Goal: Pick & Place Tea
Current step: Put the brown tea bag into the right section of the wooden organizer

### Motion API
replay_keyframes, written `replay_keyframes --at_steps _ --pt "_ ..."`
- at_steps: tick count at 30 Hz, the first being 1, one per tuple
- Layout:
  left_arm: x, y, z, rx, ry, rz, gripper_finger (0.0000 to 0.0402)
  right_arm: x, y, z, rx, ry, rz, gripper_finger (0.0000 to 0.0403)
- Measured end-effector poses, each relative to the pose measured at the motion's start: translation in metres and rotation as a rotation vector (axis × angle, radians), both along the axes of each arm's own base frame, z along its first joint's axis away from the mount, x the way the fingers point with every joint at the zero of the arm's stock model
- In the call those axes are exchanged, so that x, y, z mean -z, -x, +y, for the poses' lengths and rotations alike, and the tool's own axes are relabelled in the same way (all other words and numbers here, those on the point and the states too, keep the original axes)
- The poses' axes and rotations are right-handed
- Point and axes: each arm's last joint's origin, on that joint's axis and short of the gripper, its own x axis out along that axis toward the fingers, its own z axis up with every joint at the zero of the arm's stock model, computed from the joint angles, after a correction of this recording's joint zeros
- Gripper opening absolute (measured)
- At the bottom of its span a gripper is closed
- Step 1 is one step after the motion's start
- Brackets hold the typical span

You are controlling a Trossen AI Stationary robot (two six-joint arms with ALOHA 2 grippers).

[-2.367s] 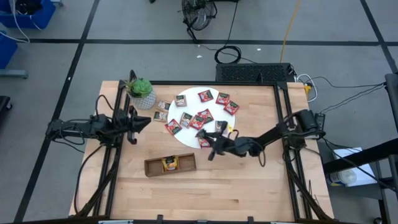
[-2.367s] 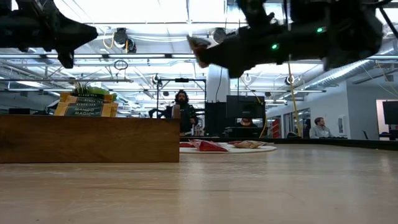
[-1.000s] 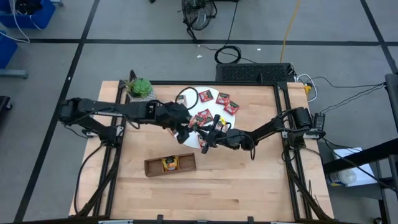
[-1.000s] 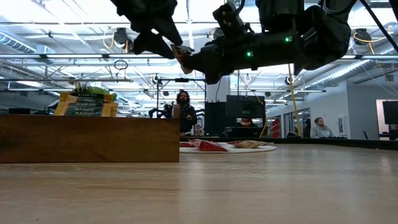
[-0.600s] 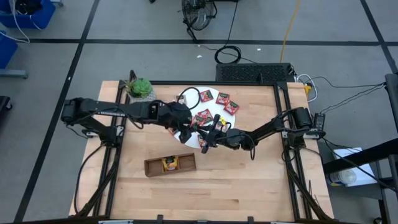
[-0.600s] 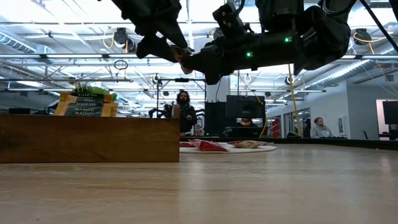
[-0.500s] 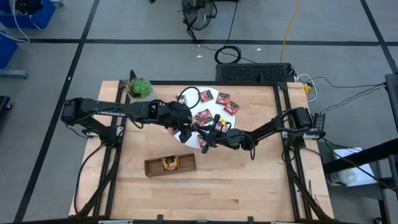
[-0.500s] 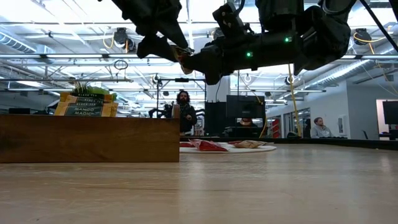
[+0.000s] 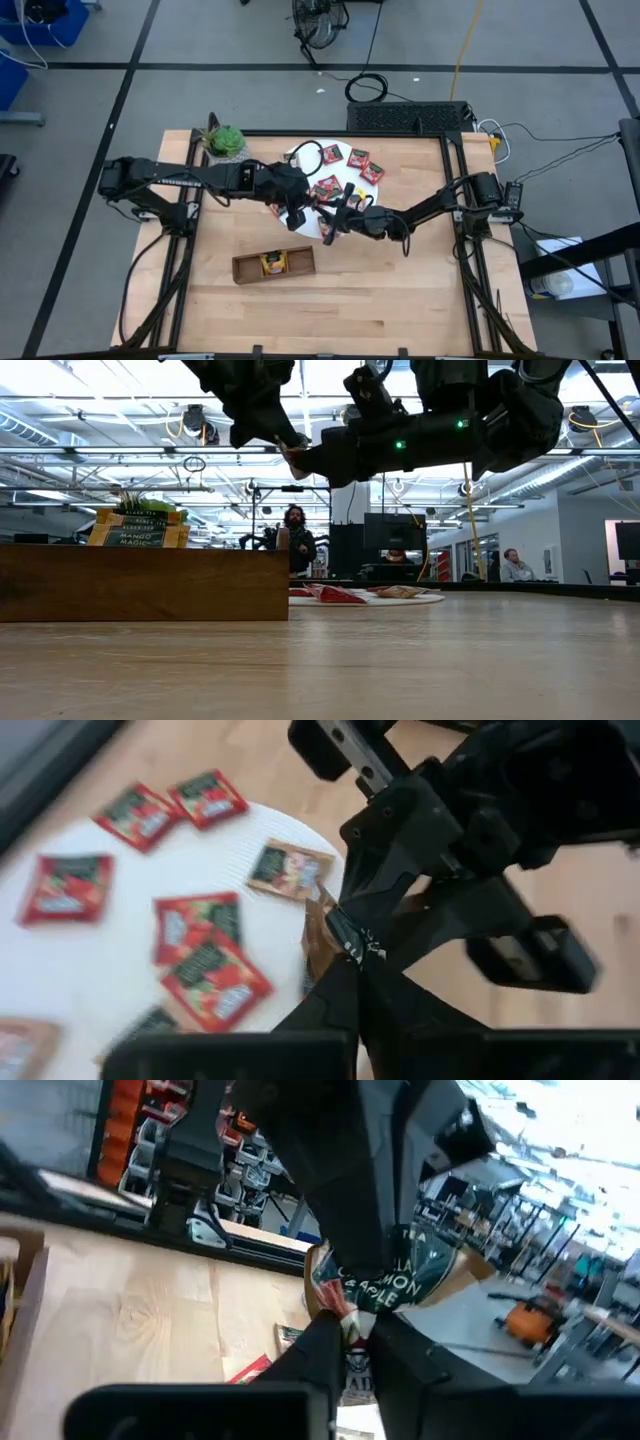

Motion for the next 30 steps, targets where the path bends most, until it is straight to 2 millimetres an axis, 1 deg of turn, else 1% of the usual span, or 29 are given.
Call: replay_keyframes --at_steps 4,5,6,8,9,12,14,16,18,20,23,26,27,30 --pt "-0.009 0.009 -0.001 0.020 -0.130 0.002 0.0004 0.000 0.000 0.000 -0.003 -0.073 -0.015 0.0076" --pt "-0.013 0.014 -0.003 0.020 -0.158 0.013 0.0004 0.001 0.000 0.000 -0.006 -0.087 -0.013 0.0086" --pt "-0.016 0.020 -0.004 0.024 -0.190 0.033 0.0003 0.004 0.000 0.001 -0.008 -0.103 0.005 0.0097" --pt "-0.025 0.024 -0.005 0.051 -0.249 0.011 0.0003 0.012 0.001 0.003 -0.011 -0.130 0.055 0.0117" --pt "-0.027 0.031 -0.007 0.070 -0.267 0.034 0.0003 0.012 0.002 0.003 -0.012 -0.139 0.064 0.0127" --pt "-0.022 0.042 -0.014 0.123 -0.291 0.128 0.0002 -0.001 0.005 0.003 -0.011 -0.173 0.053 0.0151" --pt "-0.025 0.049 -0.020 0.198 -0.274 0.145 0.0002 -0.003 0.011 0.002 -0.004 -0.192 0.093 0.0162" --pt "-0.023 0.056 -0.028 0.276 -0.252 0.192 0.0002 -0.006 0.018 0.002 -0.001 -0.204 0.123 0.0170" --pt "-0.021 0.055 -0.037 0.349 -0.236 0.192 0.0002 -0.016 0.026 0.001 -0.001 -0.208 0.115 0.0174" --pt "-0.013 0.057 -0.047 0.440 -0.222 0.226 0.0001 -0.027 0.033 0.000 -0.004 -0.213 0.084 0.0175" --pt "-0.009 0.049 -0.060 0.533 -0.197 0.194 0.0001 -0.034 0.044 -0.001 -0.029 -0.225 0.072 0.0173" --pt "0.008 0.037 -0.070 0.576 -0.170 0.238 0.0001 -0.042 0.053 -0.002 -0.033 -0.240 0.037 0.0170" --pt "0.011 0.033 -0.072 0.595 -0.165 0.236 0.0001 -0.043 0.055 -0.003 -0.036 -0.241 0.028 0.0170" --pt "0.026 0.020 -0.077 0.652 -0.124 0.260 0.0001 -0.039 0.057 -0.003 -0.033 -0.253 0.042 0.0170"
